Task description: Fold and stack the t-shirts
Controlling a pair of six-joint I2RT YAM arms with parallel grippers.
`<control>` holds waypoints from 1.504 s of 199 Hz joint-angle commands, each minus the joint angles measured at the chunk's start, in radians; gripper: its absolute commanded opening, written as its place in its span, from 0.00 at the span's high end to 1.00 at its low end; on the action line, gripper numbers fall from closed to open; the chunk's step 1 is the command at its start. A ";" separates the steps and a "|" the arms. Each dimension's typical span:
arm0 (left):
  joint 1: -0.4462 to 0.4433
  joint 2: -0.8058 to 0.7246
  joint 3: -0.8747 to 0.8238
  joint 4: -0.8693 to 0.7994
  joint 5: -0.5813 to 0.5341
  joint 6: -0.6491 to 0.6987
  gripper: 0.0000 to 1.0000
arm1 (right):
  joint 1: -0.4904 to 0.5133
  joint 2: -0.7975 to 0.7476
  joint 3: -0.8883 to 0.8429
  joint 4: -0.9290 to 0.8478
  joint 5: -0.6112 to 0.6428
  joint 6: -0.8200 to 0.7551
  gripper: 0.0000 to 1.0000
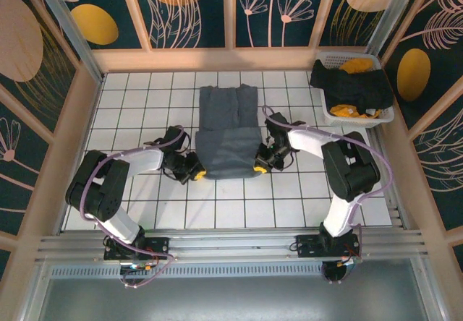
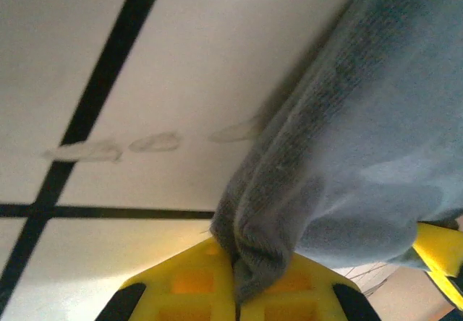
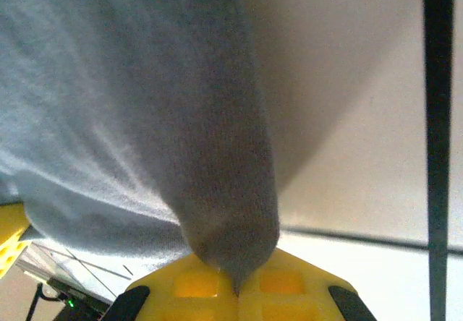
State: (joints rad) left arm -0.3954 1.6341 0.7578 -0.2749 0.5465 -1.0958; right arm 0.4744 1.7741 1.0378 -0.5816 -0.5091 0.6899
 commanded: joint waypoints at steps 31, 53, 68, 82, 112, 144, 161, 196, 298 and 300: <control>-0.002 -0.134 -0.037 -0.154 0.045 0.118 1.00 | 0.029 -0.162 -0.084 -0.065 -0.050 0.003 1.00; -0.002 -0.216 0.030 -0.168 -0.008 0.081 1.00 | 0.018 -0.206 -0.049 -0.105 -0.051 0.022 1.00; -0.002 -0.247 0.086 -0.163 -0.042 0.031 1.00 | -0.005 -0.224 -0.005 -0.119 -0.058 0.052 1.00; -0.002 -0.262 0.129 -0.129 -0.067 -0.029 1.00 | -0.036 -0.224 0.047 -0.139 -0.063 0.091 1.00; 0.011 -0.209 0.257 -0.058 -0.092 -0.118 1.00 | -0.096 -0.165 0.211 -0.157 -0.077 0.148 1.00; 0.043 -0.094 0.378 0.014 -0.114 -0.188 1.00 | -0.161 -0.025 0.429 -0.161 -0.080 0.181 1.00; 0.070 -0.034 0.432 0.054 -0.130 -0.220 1.00 | -0.186 0.070 0.562 -0.170 -0.073 0.185 1.00; 0.122 0.151 0.574 0.132 -0.122 -0.242 1.00 | -0.240 0.276 0.802 -0.144 -0.077 0.214 1.00; 0.217 0.640 1.106 0.231 -0.150 -0.171 0.55 | -0.307 0.761 1.400 0.034 -0.198 0.149 0.53; 0.217 0.636 1.105 0.234 -0.150 -0.168 0.55 | -0.309 0.752 1.392 0.036 -0.197 0.143 0.52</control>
State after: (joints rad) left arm -0.1894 2.3081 1.7794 -0.1028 0.4297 -1.3029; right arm 0.1814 2.5866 2.4153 -0.6064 -0.6624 0.8845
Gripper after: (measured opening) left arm 0.415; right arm 0.451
